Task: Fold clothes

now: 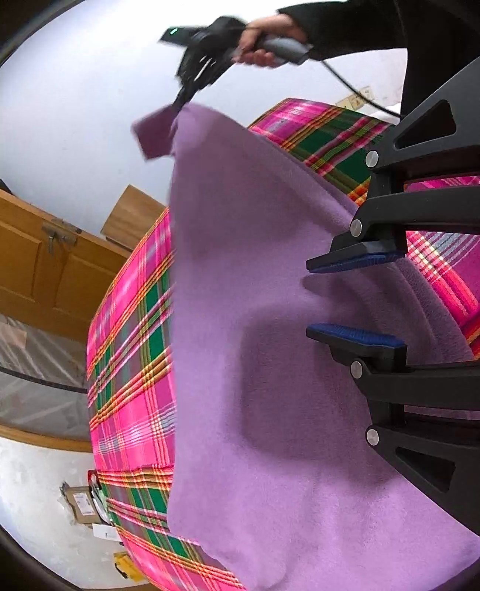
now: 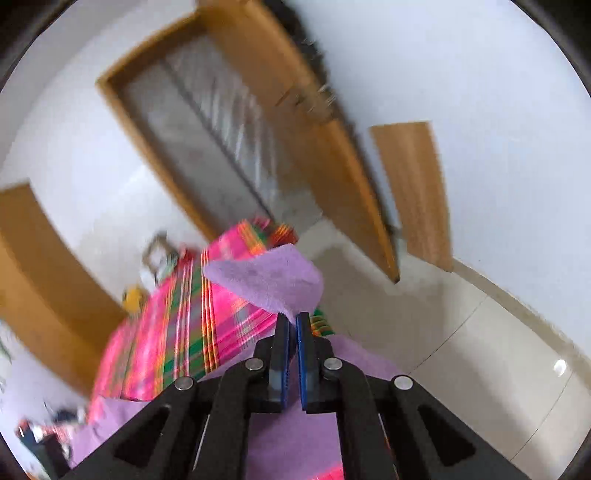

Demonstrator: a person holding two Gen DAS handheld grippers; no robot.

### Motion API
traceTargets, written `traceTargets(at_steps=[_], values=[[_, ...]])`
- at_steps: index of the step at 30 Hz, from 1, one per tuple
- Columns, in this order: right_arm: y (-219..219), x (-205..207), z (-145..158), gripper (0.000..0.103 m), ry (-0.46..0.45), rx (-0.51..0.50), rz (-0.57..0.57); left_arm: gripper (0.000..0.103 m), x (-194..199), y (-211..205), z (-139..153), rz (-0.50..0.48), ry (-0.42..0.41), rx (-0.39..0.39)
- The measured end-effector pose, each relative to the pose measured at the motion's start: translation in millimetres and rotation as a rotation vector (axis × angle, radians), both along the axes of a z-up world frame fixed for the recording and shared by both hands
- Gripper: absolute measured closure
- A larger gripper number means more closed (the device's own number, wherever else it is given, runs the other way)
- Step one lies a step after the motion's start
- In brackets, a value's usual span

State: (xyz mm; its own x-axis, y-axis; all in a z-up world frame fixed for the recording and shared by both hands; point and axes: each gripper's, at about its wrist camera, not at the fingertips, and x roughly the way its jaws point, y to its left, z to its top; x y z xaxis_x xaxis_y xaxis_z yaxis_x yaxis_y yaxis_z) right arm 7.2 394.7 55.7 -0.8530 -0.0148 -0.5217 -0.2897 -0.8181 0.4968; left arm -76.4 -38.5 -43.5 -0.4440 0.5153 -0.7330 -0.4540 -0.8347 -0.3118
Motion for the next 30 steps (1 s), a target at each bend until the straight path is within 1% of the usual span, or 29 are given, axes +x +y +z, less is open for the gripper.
traceTargets(at_steps=[3,4,5,10,11,13,15,17,20,22,26,30], values=[[6,21,-15,0.099,-0.051,-0.045,-0.041,0.074,-1,4,-1,-0.019,-0.005,-0.005],[9,20,-25,0.098,-0.089,-0.056,-0.039,0.074,-2,6,-1,-0.027,-0.005,-0.006],[12,18,-35,0.095,-0.124,-0.073,-0.039,0.074,-2,8,0,-0.036,-0.003,-0.007],[38,11,-87,0.093,-0.231,-0.293,-0.079,0.074,0,11,3,-0.057,0.004,-0.006],[42,13,-95,0.093,-0.238,-0.336,-0.088,0.074,0,10,2,-0.054,0.0,-0.006],[52,19,-107,0.088,-0.218,-0.442,-0.101,0.074,-2,10,0,-0.05,-0.007,-0.008],[59,22,-122,0.078,-0.202,-0.566,-0.127,0.074,-3,11,-1,-0.047,-0.012,-0.01],[66,26,-136,0.077,-0.185,-0.676,-0.149,0.074,-2,13,1,-0.052,-0.008,-0.01],[77,31,-145,0.077,-0.166,-0.759,-0.187,0.074,-2,16,1,-0.057,-0.004,-0.013],[84,30,-146,0.077,-0.159,-0.785,-0.212,0.074,-2,18,1,-0.06,-0.003,-0.016],[95,27,-139,0.077,-0.167,-0.761,-0.243,0.074,-3,20,0,-0.061,-0.004,-0.018],[97,22,-141,0.075,-0.227,-0.746,-0.226,0.074,-3,23,-1,-0.062,-0.009,-0.021]])
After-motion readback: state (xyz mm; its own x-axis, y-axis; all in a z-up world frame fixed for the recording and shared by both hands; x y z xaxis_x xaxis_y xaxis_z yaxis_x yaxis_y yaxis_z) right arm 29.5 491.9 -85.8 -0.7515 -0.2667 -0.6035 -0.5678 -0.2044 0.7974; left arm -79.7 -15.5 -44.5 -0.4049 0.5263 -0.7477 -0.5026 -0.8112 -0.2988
